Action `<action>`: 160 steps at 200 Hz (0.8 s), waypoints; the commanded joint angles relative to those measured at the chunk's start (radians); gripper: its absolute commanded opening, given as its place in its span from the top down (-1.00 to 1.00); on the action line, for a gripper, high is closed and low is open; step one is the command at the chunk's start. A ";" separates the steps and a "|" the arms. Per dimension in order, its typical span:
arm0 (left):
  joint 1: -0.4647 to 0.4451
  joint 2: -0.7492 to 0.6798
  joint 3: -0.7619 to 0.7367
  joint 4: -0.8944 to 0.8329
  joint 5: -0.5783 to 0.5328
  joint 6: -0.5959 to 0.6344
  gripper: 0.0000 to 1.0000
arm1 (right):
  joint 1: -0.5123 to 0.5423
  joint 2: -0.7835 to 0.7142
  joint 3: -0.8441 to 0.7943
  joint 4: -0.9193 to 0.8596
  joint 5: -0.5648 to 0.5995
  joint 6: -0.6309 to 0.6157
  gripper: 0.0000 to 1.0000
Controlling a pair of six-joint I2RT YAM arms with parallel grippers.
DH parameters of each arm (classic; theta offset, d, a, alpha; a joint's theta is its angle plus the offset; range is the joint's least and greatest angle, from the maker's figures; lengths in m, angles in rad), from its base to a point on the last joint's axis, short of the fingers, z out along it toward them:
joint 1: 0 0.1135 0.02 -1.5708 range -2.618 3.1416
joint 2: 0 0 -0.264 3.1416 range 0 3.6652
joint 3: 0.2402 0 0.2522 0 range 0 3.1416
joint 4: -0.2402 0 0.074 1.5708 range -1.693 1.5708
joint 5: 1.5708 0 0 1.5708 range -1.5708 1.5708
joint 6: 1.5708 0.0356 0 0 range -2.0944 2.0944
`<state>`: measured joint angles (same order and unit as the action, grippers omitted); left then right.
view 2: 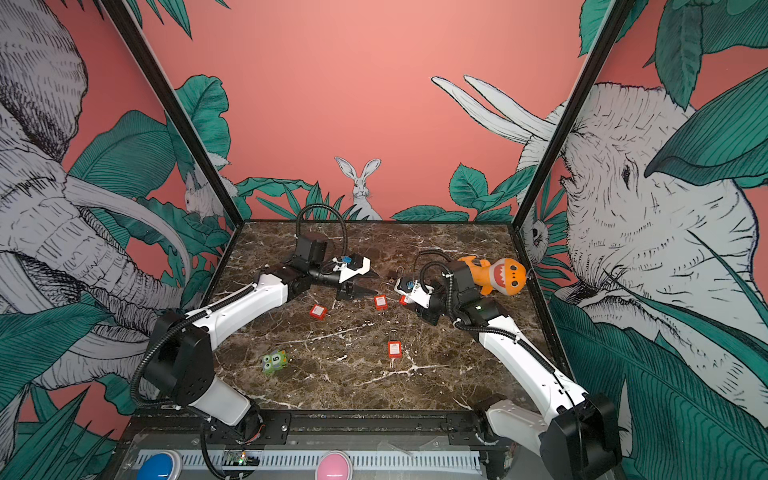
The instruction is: Lock with the key
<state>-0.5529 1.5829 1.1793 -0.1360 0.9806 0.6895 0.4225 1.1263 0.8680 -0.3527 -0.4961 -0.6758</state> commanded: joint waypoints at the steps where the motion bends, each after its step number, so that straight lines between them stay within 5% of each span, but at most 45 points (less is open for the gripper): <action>1: -0.018 0.022 0.051 -0.104 0.033 0.067 -0.01 | 0.002 -0.012 0.009 0.028 -0.060 -0.038 0.58; 70: -0.043 0.055 0.056 -0.047 -0.018 -0.006 0.15 | 0.007 -0.005 0.009 0.041 -0.078 -0.046 0.62; 160: -0.050 0.078 0.066 -0.039 0.022 -0.036 0.65 | 0.041 0.021 0.033 0.018 -0.028 -0.091 0.63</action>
<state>-0.5991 1.6588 1.2144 -0.1741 0.9695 0.6563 0.4519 1.1435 0.8688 -0.3538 -0.5289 -0.7319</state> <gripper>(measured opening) 0.213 0.382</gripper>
